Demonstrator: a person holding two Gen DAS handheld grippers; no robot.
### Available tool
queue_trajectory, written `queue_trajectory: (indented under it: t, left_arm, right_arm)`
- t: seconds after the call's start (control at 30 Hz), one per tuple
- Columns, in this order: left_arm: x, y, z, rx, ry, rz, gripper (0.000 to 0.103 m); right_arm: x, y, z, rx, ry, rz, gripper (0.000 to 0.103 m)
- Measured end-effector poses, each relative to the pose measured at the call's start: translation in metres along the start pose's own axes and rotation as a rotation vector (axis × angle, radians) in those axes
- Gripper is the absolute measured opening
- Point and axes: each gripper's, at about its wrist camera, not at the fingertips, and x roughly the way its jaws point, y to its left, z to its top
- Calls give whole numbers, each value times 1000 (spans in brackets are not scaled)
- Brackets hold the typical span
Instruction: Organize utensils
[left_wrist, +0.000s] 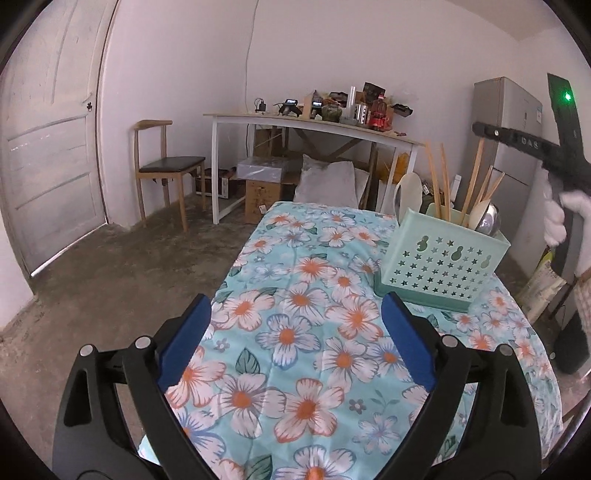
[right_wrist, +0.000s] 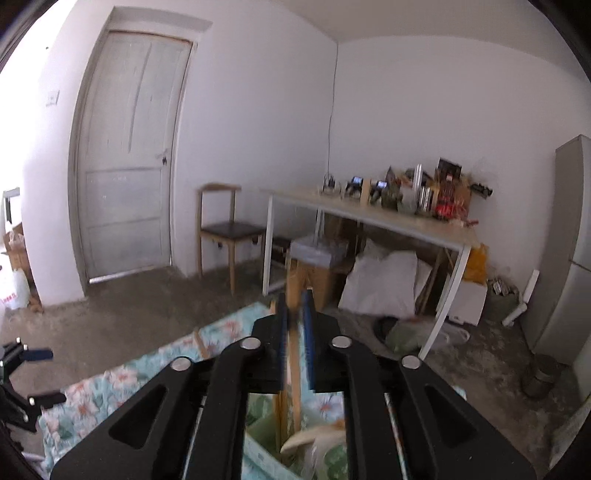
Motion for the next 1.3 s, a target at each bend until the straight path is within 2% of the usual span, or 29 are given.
queue_trajectory:
  t: [0.03,0.27,0.4,0.5,0.63,0.8,0.9,1.13,1.3]
  left_arm:
    - [2,-3,1,1,0,0,90]
    - [6,-11,6,-7,-2,-13,90]
    - [7,-17,11,7,-2,-23,91]
    - [6,-23,15,20,-8,-31,91]
    - [2,-32,20,44,-23,-37,91]
    - [-5,-43,26,74,-37,-40,91]
    - [-8,-47,29,74,-35,-44,91]
    - [-9,-57,31,81,-10,-23,91]
    - [-11,-63,34,90,-4,11,92]
  right_arm:
    - [-9,-1,-1,15,-23,-5,50]
    - [-63,-12,7,112,-111,6,54]
    - [-93,-8,-3,148,-141,15,58]
    - [-106,-1,-19,168,-128,16,61]
    - [-105,10,-53,216,-25,14,63]
    - [-93,25,-100,272,153,-6,63]
    - [-93,34,-117,289,209,-29,63]
    - [-88,32,-135,367,293,-84,65]
    - [-91,30,-133,364,304,-166,80]
